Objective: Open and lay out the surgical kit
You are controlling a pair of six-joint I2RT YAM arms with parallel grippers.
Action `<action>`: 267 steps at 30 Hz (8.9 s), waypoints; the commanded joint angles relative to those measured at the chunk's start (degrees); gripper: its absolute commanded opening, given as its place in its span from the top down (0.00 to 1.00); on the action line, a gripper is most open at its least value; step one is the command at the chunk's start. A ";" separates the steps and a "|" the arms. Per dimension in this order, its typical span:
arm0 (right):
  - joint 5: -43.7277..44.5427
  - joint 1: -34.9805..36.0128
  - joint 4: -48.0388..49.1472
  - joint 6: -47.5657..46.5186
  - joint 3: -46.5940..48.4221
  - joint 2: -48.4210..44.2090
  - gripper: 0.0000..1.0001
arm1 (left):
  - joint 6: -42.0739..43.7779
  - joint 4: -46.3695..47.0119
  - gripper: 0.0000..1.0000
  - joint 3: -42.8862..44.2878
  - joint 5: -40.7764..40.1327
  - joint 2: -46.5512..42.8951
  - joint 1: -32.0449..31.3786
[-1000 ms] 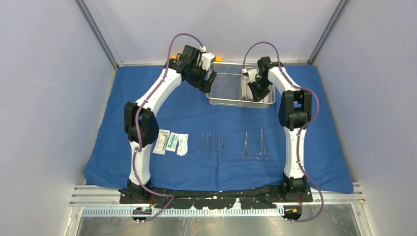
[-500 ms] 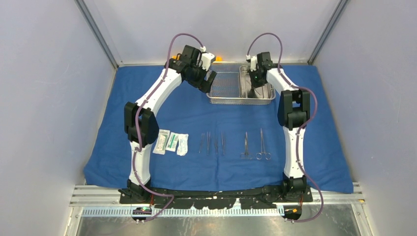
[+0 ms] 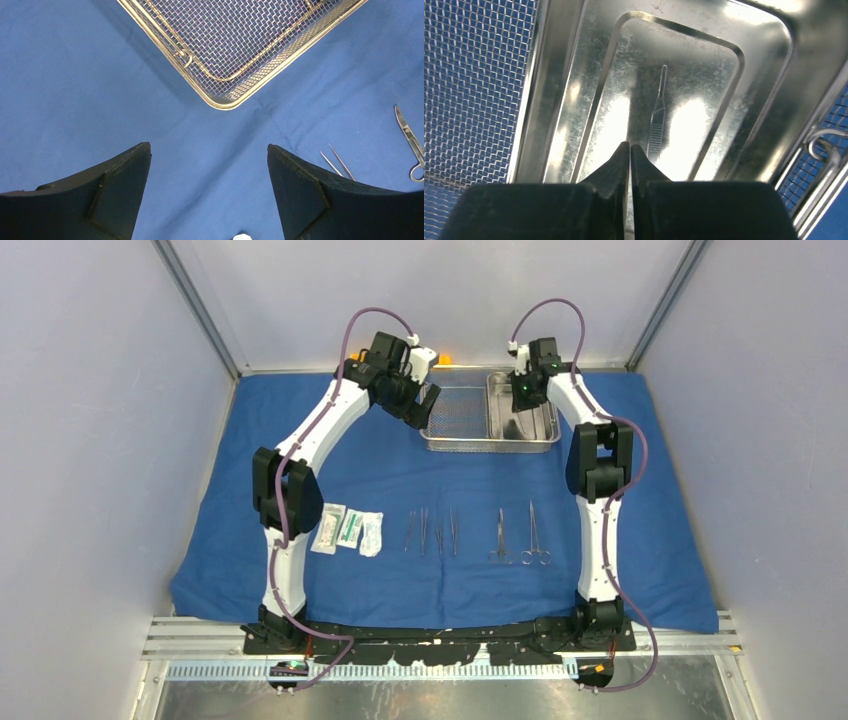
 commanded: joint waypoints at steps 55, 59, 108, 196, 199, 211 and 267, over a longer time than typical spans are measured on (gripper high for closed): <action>8.21 1.52 -3.92 -0.41 22.21 15.90 1.00 | -0.23 2.13 0.12 -1.26 1.16 -2.89 0.29; 7.71 1.16 -3.85 0.35 24.18 15.58 1.00 | -0.15 2.28 0.12 -1.23 1.10 -2.83 0.29; 6.05 0.46 0.86 2.62 24.84 14.51 0.72 | -33.98 37.65 0.22 26.28 17.41 29.60 -4.09; 13.79 0.45 8.51 5.77 28.03 14.58 1.00 | -34.27 38.95 0.32 26.85 22.60 28.82 -5.18; 13.30 0.27 8.01 6.31 27.85 13.25 1.00 | -37.86 42.20 0.34 26.68 22.53 30.11 -5.41; 11.67 -0.43 5.85 7.66 27.36 9.25 1.00 | -43.73 50.19 0.39 26.16 20.14 34.07 -6.30; 16.67 0.74 11.03 16.93 -74.90 -67.61 1.00 | -18.12 25.86 0.33 -19.38 6.66 -17.18 -6.48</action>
